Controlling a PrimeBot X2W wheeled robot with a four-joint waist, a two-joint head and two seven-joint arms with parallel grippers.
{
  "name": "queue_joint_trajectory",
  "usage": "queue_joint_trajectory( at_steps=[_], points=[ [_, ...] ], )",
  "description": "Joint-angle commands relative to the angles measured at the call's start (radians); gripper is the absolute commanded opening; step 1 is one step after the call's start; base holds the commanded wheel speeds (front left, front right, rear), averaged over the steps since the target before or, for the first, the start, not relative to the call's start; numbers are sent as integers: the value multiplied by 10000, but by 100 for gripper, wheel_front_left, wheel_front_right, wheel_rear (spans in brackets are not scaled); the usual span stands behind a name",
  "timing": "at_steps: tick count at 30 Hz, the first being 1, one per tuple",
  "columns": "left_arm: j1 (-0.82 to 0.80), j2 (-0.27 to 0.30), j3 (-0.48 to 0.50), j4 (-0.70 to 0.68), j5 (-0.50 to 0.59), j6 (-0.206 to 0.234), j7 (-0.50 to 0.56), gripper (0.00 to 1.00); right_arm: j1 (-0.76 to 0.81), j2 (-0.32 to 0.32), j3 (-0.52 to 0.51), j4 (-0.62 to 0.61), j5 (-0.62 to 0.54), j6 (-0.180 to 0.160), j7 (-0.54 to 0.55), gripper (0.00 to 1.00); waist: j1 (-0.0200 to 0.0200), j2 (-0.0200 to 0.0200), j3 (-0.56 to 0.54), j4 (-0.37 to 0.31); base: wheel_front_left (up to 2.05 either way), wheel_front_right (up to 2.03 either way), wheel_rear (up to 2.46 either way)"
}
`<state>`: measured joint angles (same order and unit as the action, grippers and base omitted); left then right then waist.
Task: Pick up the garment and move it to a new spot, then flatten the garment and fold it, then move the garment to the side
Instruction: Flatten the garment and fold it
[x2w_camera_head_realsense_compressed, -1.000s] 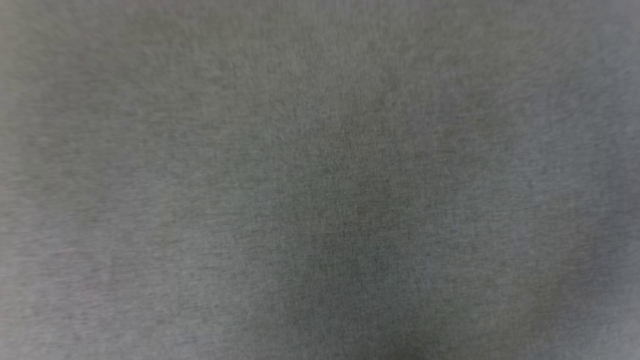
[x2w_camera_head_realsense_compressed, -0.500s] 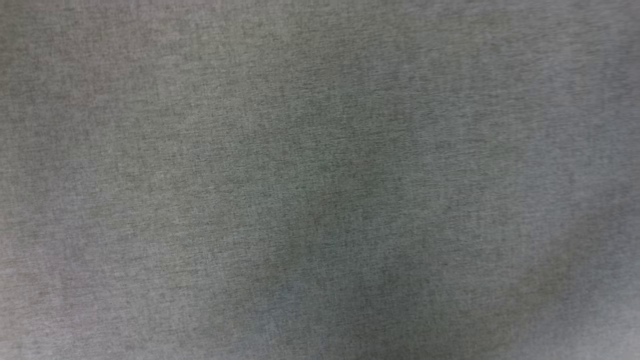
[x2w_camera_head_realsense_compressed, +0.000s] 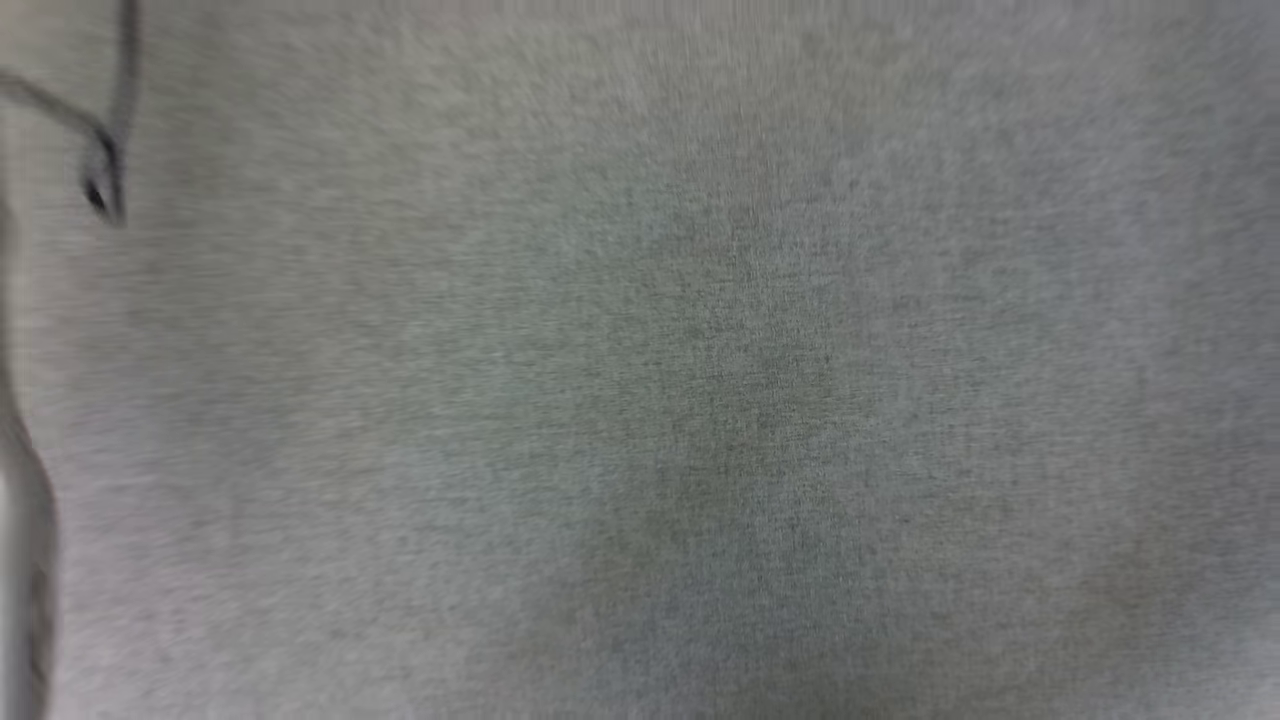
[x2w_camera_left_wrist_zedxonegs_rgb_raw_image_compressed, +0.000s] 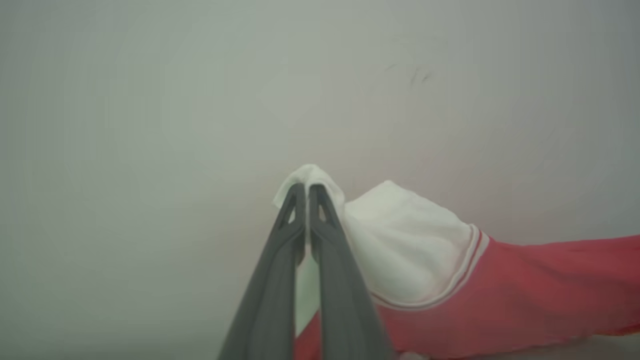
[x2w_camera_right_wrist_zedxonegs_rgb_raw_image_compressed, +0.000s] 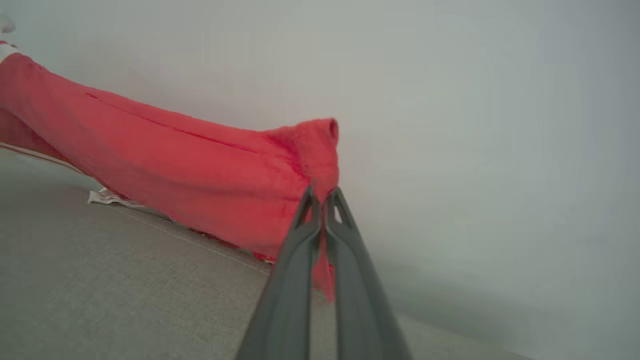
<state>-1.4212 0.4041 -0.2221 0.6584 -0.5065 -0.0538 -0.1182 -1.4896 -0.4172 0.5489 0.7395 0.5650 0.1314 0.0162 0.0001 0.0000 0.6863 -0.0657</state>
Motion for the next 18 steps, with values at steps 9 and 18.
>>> queue_joint_trajectory(
  at_steps=[9, 18],
  points=[
    [4929, 379, 223, -1547, -726, 164, 131, 0, 4017, -935, 912, -967, 1296, -14, -120, 0, -1, 0, -2855, 573, 0, 0, 0],
    [10291, 539, 464, -3962, -1448, 1347, 1160, 0, 7856, -1586, 736, -2165, 2133, -16, -68, 0, -1, 0, -4520, 749, 0, 0, 0]
  ],
)
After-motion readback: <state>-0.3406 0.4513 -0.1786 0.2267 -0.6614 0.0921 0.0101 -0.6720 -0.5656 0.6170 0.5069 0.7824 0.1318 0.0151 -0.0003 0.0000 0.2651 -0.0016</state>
